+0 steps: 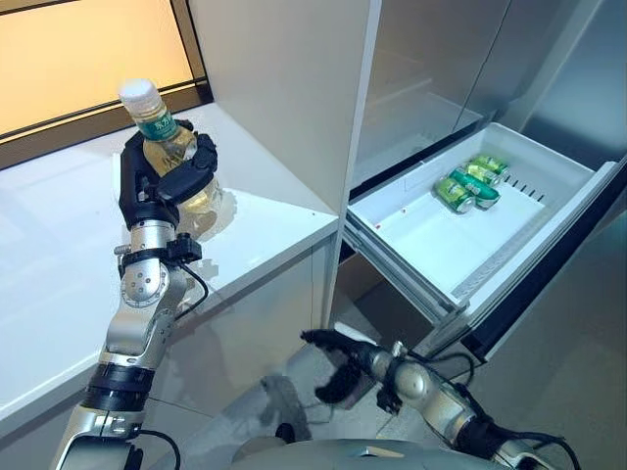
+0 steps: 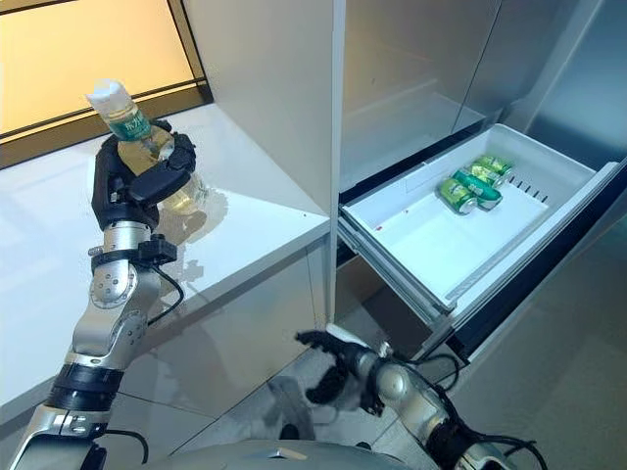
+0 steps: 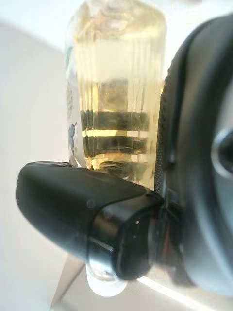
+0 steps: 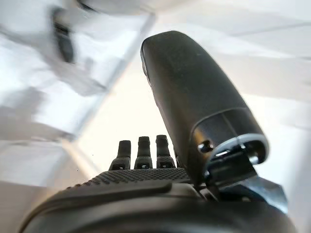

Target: Put drinks into fridge and close the fridge

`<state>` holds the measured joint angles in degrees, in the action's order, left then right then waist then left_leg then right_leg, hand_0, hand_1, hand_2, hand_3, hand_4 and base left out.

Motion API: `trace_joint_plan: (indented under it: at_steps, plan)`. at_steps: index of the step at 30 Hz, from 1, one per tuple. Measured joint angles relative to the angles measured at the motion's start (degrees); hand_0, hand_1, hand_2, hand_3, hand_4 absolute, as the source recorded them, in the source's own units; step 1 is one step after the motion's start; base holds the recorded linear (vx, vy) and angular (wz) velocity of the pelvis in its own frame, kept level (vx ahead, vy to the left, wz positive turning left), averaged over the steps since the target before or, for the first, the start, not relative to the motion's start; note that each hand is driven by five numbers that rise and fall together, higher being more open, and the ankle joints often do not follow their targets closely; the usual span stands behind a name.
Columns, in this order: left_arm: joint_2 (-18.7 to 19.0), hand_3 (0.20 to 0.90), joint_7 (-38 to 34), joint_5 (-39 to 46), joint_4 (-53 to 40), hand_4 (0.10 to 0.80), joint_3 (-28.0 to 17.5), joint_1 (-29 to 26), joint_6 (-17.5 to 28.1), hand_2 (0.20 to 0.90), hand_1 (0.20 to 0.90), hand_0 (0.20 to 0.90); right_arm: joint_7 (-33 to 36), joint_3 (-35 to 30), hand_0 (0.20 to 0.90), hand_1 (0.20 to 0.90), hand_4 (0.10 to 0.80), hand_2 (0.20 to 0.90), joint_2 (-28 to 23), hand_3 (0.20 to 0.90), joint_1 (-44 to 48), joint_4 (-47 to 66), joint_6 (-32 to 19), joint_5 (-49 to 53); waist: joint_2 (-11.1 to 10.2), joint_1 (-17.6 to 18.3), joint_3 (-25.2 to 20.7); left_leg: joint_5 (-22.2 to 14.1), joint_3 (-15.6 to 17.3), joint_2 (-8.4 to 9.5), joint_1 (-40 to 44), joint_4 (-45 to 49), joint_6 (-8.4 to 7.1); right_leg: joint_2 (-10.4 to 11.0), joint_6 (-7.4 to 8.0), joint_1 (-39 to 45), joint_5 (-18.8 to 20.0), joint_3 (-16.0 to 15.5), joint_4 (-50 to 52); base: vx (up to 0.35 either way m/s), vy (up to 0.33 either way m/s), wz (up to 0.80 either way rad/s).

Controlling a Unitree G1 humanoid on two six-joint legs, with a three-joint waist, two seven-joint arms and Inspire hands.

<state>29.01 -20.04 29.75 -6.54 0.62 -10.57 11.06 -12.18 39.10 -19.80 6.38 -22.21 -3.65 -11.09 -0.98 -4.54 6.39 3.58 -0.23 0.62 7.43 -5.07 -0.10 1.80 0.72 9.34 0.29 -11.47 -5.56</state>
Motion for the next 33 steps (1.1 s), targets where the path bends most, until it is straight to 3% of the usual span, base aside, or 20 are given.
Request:
trace_joint_plan:
  at_steps: [6, 11, 19, 22, 28, 33]
  plan:
    - [0.1, 0.200, 2.8, 2.3, -3.1, 0.100, 0.2, -0.8, 1.9, 0.300, 0.300, 0.300, -5.9, 0.0, 0.900, 0.900, 0.800, 0.900, -1.5, 0.900, 2.2, 8.5, -0.7, 6.0, 0.1, -0.2, 0.3, 0.0, -0.2, 0.34, 0.0, 0.0, 0.07, 0.3, 0.20, 0.0, -0.1, 0.0, 0.0, 0.000, 0.000, 0.00]
    - [0.1, 0.200, 7.2, 4.0, -4.7, 0.100, 0.9, -0.8, 3.1, 0.300, 0.300, 0.300, -15.7, -1.4, 0.900, 0.900, 0.800, 0.900, -4.6, 0.900, 3.8, 18.2, -0.8, 16.9, -0.2, -0.4, 1.4, 0.1, -0.3, 0.52, 0.0, 0.0, 0.16, 0.4, 0.22, 0.0, -0.1, 0.0, 0.0, 0.000, 0.000, 0.00]
    - [0.3, 0.200, 17.0, 4.0, -4.7, 0.100, 0.9, -0.7, 4.3, 0.300, 0.300, 0.300, -29.5, -16.0, 0.900, 0.900, 0.800, 0.900, -5.3, 0.900, 5.8, 28.5, 1.0, 38.1, -0.3, -0.5, 1.6, 0.1, -0.3, 0.51, -0.1, 0.0, 0.16, 0.4, 0.22, 0.0, -0.1, 0.1, 0.0, 0.000, 0.000, 0.00]
    - [0.7, 0.200, 21.4, 4.1, -4.7, 0.100, 0.3, -0.6, 5.2, 0.300, 0.300, 0.300, -29.0, -19.8, 0.900, 0.900, 0.800, 0.900, -6.4, 0.900, 6.3, 30.0, 1.1, 41.0, -0.4, -0.4, 1.7, 0.1, -0.3, 0.52, -0.1, 0.0, 0.16, 0.4, 0.23, -0.1, -0.1, 0.2, 0.2, 0.000, 0.000, 0.00]
    - [1.3, 0.200, 28.3, 4.1, -6.3, 0.100, -3.0, 0.0, 5.9, 0.300, 0.300, 0.300, -20.5, -29.1, 0.900, 0.900, 0.800, 0.900, -7.2, 0.900, 6.1, 30.1, 1.0, 41.4, -0.6, 0.3, 1.8, 0.1, 0.2, 0.52, 0.0, 0.0, 0.16, 0.4, 0.24, -0.4, -0.1, 1.4, 0.2, 0.002, 0.007, -0.05]
    - [1.9, 0.200, 29.9, 4.1, -6.6, 0.100, -3.3, 0.1, 7.0, 0.300, 0.300, 0.300, -17.3, -30.1, 0.900, 0.900, 0.800, 0.900, -8.5, 0.900, 6.0, 30.0, 2.2, 41.4, -0.6, 1.4, 1.8, 0.1, 0.2, 0.48, 0.0, 0.0, 0.16, 0.3, 0.23, -0.5, -0.1, 1.6, 0.3, 0.001, 0.001, -0.02]
